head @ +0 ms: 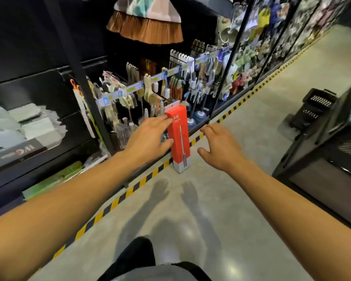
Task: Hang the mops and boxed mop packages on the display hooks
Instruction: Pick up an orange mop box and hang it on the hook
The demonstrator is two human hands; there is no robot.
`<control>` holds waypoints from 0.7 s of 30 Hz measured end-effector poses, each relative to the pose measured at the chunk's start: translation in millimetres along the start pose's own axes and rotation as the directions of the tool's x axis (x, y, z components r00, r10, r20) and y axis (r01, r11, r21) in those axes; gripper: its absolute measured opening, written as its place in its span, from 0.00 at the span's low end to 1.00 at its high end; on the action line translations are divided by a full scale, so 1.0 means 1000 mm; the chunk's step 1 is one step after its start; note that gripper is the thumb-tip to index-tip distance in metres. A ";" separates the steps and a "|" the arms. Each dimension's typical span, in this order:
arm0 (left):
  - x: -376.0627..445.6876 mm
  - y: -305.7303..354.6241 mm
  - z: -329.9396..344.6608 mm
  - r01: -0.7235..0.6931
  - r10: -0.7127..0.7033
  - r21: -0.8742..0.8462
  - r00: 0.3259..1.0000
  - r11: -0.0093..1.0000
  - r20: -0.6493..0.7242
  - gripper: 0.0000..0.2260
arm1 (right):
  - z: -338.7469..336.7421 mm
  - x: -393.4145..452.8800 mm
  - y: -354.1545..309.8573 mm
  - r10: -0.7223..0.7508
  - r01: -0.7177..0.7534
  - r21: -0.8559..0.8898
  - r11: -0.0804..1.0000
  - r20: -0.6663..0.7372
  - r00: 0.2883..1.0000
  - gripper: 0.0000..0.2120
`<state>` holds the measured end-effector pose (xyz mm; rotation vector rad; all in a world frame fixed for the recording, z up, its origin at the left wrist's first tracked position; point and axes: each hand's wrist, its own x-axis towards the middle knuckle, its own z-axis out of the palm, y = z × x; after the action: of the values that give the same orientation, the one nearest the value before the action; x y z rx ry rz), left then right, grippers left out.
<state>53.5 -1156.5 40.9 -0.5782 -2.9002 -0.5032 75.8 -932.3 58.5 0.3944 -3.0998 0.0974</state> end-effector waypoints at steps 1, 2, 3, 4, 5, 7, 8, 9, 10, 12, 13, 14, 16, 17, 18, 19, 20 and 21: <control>0.011 0.005 0.005 0.004 -0.004 -0.006 1.000 1.000 0.003 0.30 | 0.000 0.006 0.011 0.001 -0.001 0.013 1.000 0.006 1.000 0.28; 0.023 0.007 0.011 0.009 -0.008 -0.012 1.000 1.000 0.010 0.30 | 0.001 0.013 0.021 0.001 -0.002 0.026 1.000 0.011 1.000 0.27; 0.035 0.008 0.017 0.012 -0.012 -0.019 1.000 1.000 0.017 0.30 | 0.003 0.021 0.032 0.003 -0.004 0.034 0.999 0.017 1.000 0.26; 0.048 0.007 0.024 0.015 -0.015 -0.027 1.000 1.000 0.023 0.29 | 0.006 0.032 0.042 0.009 -0.010 0.036 0.999 0.025 1.000 0.27; 0.063 0.005 0.031 0.018 -0.017 -0.034 1.000 0.999 0.022 0.29 | 0.009 0.043 0.053 0.017 -0.018 0.035 0.999 0.033 0.999 0.27; 0.094 -0.002 0.044 0.025 -0.024 -0.048 1.000 0.999 0.020 0.29 | 0.013 0.070 0.073 0.030 -0.031 0.023 0.999 0.043 0.999 0.29; 0.109 -0.006 0.051 0.027 -0.026 -0.052 0.999 0.998 0.024 0.29 | 0.016 0.085 0.082 0.033 -0.034 0.013 0.999 0.045 0.998 0.29; 0.125 -0.011 0.058 0.034 -0.032 -0.055 0.999 0.998 0.032 0.29 | 0.018 0.102 0.091 0.036 -0.036 0.004 0.999 0.043 0.998 0.29; 0.141 -0.018 0.066 0.049 -0.046 -0.057 0.998 0.997 0.042 0.29 | 0.021 0.120 0.098 0.041 -0.041 0.000 0.999 0.038 0.998 0.29; 0.173 -0.035 0.080 0.085 -0.080 -0.076 0.995 0.993 0.056 0.30 | 0.030 0.157 0.110 0.044 -0.044 0.009 0.999 0.039 0.998 0.29; 0.189 -0.045 0.087 0.089 -0.085 -0.086 0.995 0.992 0.050 0.29 | 0.036 0.178 0.115 0.033 -0.033 0.008 0.999 0.041 0.999 0.28; 0.205 -0.056 0.096 0.091 -0.086 -0.085 0.995 0.992 0.054 0.28 | 0.043 0.198 0.120 0.017 -0.018 0.004 1.000 0.050 0.999 0.27; 0.235 -0.076 0.110 0.126 -0.119 -0.075 0.988 0.989 0.094 0.27 | 0.057 0.239 0.129 -0.007 0.006 0.022 1.000 0.082 0.997 0.25; 0.248 -0.085 0.117 0.153 -0.143 -0.080 0.983 0.985 0.115 0.27 | 0.064 0.259 0.132 -0.023 0.020 0.033 0.999 0.104 0.994 0.26; 0.261 -0.094 0.122 0.177 -0.165 -0.094 0.978 0.980 0.129 0.27 | 0.071 0.278 0.135 -0.042 0.037 0.036 0.999 0.129 0.991 0.27; 0.273 -0.103 0.127 0.189 -0.175 -0.106 0.976 0.976 0.129 0.26 | 0.079 0.296 0.139 -0.057 0.052 0.036 0.998 0.155 0.986 0.28; 0.285 -0.110 0.131 0.189 -0.175 -0.114 0.977 0.975 0.122 0.26 | 0.086 0.314 0.143 -0.071 0.065 0.040 0.997 0.177 0.982 0.29; 0.297 -0.117 0.135 0.197 -0.181 -0.113 0.974 0.974 0.133 0.26 | 0.095 0.329 0.147 -0.081 0.071 0.053 0.996 0.201 0.976 0.29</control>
<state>-274.2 -1107.7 -59.6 -0.3602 -3.0746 -0.7040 -280.6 -878.6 -37.1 0.5579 -3.2825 0.1348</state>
